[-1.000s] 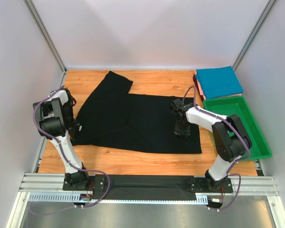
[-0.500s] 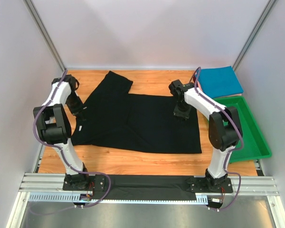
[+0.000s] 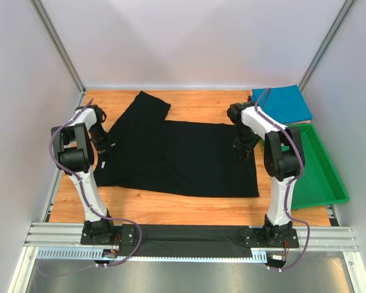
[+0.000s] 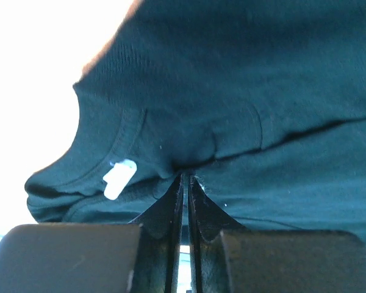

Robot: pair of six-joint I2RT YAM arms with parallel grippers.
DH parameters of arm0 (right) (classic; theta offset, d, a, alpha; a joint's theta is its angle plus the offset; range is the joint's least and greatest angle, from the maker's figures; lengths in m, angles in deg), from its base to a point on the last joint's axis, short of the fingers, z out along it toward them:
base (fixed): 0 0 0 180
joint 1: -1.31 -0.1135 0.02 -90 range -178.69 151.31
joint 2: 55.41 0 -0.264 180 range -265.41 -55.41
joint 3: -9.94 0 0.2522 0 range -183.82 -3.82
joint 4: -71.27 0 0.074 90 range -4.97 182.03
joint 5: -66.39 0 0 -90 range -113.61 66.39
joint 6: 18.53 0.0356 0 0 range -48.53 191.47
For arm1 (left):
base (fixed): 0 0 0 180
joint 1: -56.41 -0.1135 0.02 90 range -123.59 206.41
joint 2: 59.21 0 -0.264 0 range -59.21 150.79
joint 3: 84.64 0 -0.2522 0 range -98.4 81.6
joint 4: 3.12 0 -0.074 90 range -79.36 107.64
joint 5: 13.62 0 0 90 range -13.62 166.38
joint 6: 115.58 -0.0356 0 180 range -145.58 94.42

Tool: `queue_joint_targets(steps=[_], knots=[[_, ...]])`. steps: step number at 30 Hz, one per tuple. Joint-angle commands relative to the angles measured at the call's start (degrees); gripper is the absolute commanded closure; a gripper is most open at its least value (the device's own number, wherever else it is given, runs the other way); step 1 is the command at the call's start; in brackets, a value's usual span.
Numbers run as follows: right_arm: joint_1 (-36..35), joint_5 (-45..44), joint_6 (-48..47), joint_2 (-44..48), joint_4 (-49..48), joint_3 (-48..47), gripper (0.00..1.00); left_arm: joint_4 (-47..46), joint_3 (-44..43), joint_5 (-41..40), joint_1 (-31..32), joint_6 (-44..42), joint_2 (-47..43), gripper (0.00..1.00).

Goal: Fold and stack the t-shirts
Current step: Fold the tshirt

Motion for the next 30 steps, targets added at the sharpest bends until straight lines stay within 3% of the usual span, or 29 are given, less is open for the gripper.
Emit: queue_joint_targets(steps=[1, 16, 25, 30], knots=[[1.24, -2.44, 3.13, -1.97, 2.46, -1.75, 0.68, 0.29, -3.35, -1.32, -0.26, 0.22, 0.53, 0.88], [4.58, -4.54, 2.69, -6.89, 2.81, -3.33, 0.69, 1.16, -4.58, -4.22, -0.26, 1.71, 2.99, 0.88], [5.11, -4.99, 2.25, -8.12, 1.67, -3.59, 0.79, 1.43, -5.55, -5.27, -0.26, 2.15, 4.66, 0.88], [5.55, -5.69, 2.34, -8.04, 1.49, -3.07, 0.92, 1.96, -6.43, -6.15, -0.26, 2.33, 5.46, 0.88]])
